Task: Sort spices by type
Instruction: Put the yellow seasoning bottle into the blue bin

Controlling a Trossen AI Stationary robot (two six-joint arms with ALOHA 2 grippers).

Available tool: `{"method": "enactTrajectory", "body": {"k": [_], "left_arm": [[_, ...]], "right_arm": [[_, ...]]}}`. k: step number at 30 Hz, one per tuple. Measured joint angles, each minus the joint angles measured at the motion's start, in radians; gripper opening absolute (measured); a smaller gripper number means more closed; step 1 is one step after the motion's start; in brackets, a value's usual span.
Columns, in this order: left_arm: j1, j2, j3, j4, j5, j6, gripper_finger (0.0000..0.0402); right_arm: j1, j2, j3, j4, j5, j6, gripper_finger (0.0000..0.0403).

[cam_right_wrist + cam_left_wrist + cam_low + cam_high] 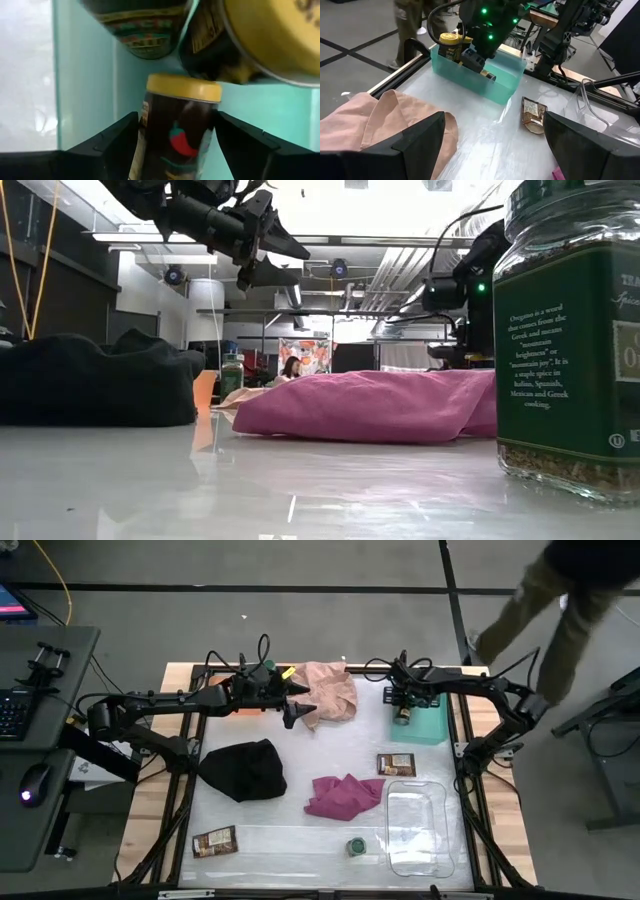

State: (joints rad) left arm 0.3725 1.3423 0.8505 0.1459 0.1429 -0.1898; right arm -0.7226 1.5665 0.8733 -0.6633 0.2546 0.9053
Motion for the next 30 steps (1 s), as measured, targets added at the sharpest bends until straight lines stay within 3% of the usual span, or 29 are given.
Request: {"method": "enactTrajectory", "body": {"k": [10, 16, 20, 23, 30], "left_arm": [[0.0, 0.0, 0.0, 0.0, 0.0, 0.0, 0.0321], [0.0, 0.0, 0.0, 0.0, 0.0, 0.0, 0.0321], [0.0, 0.0, 0.0, 0.0, 0.0, 0.0, 0.0321], [0.0, 0.0, 0.0, 0.0, 0.0, 0.001, 0.0321], [0.0, 0.0, 0.0, 0.0, -0.001, 0.0, 0.0321]], "right_arm": [[-0.004, 0.0, -0.085, 0.052, 0.008, 0.063, 0.0251], [0.005, -0.013, -0.1, 0.049, 0.015, 0.014, 0.0196], [0.037, -0.096, -0.103, 0.04, 0.03, -0.054, 0.0194], [0.096, -0.205, -0.103, 0.006, 0.128, -0.1, 0.0194], [0.291, -0.485, -0.215, 0.004, 0.539, 0.014, 0.0194]]}}
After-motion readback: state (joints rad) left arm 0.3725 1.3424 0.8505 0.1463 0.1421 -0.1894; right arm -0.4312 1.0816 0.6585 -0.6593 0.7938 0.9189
